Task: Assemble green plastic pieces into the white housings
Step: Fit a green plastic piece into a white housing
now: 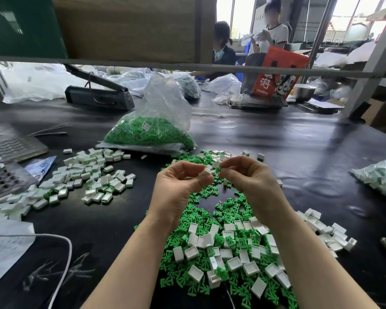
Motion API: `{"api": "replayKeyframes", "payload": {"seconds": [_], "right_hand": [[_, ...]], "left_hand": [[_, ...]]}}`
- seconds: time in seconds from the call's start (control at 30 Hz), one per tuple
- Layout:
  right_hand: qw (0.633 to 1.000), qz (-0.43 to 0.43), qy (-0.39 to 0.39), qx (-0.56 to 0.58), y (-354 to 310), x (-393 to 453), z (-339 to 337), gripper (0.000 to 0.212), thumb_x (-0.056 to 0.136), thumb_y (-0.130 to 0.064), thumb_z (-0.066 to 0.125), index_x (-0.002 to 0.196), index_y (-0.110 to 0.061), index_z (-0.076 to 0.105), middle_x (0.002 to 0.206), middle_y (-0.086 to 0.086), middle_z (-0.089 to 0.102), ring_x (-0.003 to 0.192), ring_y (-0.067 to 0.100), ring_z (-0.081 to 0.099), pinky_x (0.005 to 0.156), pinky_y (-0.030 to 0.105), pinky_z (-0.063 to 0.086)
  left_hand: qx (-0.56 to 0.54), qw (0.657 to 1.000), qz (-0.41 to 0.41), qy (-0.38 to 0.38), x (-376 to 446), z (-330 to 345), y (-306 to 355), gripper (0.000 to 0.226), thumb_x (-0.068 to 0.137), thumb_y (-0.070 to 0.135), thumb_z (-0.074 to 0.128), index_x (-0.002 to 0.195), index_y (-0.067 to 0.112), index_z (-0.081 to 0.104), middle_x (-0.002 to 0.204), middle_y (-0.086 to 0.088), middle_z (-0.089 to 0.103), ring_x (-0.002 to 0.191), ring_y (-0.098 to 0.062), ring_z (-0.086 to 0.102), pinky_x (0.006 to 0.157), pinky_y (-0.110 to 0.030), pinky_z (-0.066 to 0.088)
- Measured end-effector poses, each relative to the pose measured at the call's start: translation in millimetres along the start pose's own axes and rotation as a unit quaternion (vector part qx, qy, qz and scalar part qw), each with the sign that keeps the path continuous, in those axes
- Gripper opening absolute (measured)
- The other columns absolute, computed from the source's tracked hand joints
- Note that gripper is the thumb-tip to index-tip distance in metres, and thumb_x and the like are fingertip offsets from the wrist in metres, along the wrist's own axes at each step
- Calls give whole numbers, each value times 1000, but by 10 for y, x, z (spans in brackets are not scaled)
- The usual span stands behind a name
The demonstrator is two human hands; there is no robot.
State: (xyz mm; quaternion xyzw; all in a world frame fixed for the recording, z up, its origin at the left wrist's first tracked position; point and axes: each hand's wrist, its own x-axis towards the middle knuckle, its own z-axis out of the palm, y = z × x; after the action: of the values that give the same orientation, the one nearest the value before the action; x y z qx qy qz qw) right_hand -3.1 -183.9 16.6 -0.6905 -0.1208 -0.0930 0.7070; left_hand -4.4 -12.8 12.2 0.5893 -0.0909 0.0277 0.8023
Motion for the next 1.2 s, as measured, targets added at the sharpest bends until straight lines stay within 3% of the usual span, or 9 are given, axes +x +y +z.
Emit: {"api": "replayKeyframes", "payload": {"seconds": [0.2,0.47,0.7,0.87,1.03,1.2], "right_hand": [[1000,-29,-9,-1,-25,-13,44,19,83,-2,71,84,-21,75,83,1,74,81,12,70,74,17,52],[998,-56,4,-33,-35,-26,69,15,83,0,72,87,-14,74,85,3,75,83,14,71,75,19,54],[992,-81,8,-96,-41,-30,75,15,80,-2,75,87,-15,75,83,2,75,80,17,71,74,22,56],[987,-94,14,-128,-43,-32,71,17,81,-2,76,85,-19,74,80,3,74,78,26,70,73,33,60],[981,-104,4,-161,-18,-16,85,13,80,-4,77,85,-16,74,76,13,71,72,44,63,66,58,53],[985,-79,-29,-151,-3,-4,23,13,83,-7,74,90,-17,71,79,3,73,72,18,68,68,27,57]], "left_hand": [[-8,1000,-17,-3,-13,17,14,15,61,9,81,73,16,77,77,-6,75,70,-13,71,63,-19,54],[8,1000,-30,-2,-22,30,44,21,59,19,81,80,18,80,82,-10,76,76,-18,70,71,-23,57],[32,999,-11,12,-30,37,57,14,63,13,80,75,18,80,77,-8,76,68,-13,71,63,-17,53],[53,998,0,18,-38,30,51,17,73,1,78,76,17,79,76,-8,76,66,-13,70,61,-16,52],[64,998,7,23,-43,46,57,18,75,-4,76,79,13,77,72,-7,75,63,-11,70,60,-15,52],[79,997,13,8,-38,13,69,18,76,-6,75,83,11,77,76,-7,76,68,-13,72,64,-17,54]]}}
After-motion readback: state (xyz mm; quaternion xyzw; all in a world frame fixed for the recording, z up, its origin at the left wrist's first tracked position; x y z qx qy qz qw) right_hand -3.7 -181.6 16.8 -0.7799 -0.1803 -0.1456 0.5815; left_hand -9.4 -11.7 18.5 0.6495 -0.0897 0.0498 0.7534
